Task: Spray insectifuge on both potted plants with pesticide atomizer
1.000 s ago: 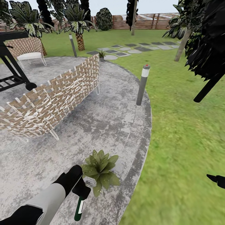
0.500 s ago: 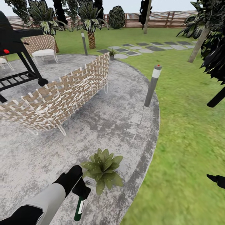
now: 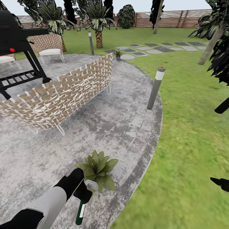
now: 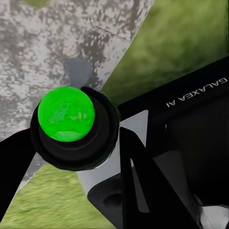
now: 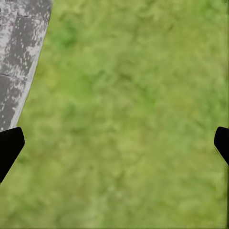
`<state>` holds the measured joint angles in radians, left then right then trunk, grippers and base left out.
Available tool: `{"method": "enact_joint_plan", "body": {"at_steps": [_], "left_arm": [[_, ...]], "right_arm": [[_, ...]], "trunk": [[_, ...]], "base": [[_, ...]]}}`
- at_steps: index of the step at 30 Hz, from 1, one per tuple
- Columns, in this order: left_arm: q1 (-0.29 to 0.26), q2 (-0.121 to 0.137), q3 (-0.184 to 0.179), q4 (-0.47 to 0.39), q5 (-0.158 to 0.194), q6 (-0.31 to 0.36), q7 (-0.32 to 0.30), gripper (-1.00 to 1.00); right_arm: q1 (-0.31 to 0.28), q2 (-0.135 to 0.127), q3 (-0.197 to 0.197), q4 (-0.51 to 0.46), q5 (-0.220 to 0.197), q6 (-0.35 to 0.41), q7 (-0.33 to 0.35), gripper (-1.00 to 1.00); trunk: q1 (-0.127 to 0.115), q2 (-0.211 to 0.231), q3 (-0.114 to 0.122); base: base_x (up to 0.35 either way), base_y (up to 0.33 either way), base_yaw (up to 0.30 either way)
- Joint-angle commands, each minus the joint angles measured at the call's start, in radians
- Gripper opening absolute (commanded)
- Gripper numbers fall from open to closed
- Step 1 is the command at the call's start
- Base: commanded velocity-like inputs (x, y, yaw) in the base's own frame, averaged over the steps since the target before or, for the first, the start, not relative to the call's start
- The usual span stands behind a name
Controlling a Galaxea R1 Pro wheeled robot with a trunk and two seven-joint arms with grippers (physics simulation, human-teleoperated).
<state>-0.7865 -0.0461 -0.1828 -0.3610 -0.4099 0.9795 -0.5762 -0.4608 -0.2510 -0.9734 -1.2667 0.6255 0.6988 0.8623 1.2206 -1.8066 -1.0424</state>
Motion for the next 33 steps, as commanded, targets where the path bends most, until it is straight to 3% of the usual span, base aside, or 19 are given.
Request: {"method": "enact_joint_plan", "body": {"at_steps": [1, 21, 33], "left_arm": [[-0.001, 0.0, -0.003, -0.001, -0.01, 0.002, -0.01, -1.0], [-0.001, 0.0, -0.003, -0.001, -0.01, 0.002, -0.01, -1.0], [-0.001, 0.0, -0.003, -0.002, -0.01, 0.002, -0.01, -1.0]], "right_arm": [[-0.001, 0.0, -0.002, 0.0, 0.01, 0.001, 0.01, 1.0], [-0.001, 0.0, -0.002, 0.0, 0.01, -0.001, 0.01, 1.0], [-0.001, 0.0, -0.002, -0.001, 0.01, -0.001, 0.01, 1.0]], "trunk": [[0.0, 0.0, -0.001], [0.0, 0.0, -0.011], [0.0, 0.0, -0.013]], "base": [[0.019, -0.334, 0.227], [0.076, -0.217, 0.225], [0.05, -0.327, 0.072]]}}
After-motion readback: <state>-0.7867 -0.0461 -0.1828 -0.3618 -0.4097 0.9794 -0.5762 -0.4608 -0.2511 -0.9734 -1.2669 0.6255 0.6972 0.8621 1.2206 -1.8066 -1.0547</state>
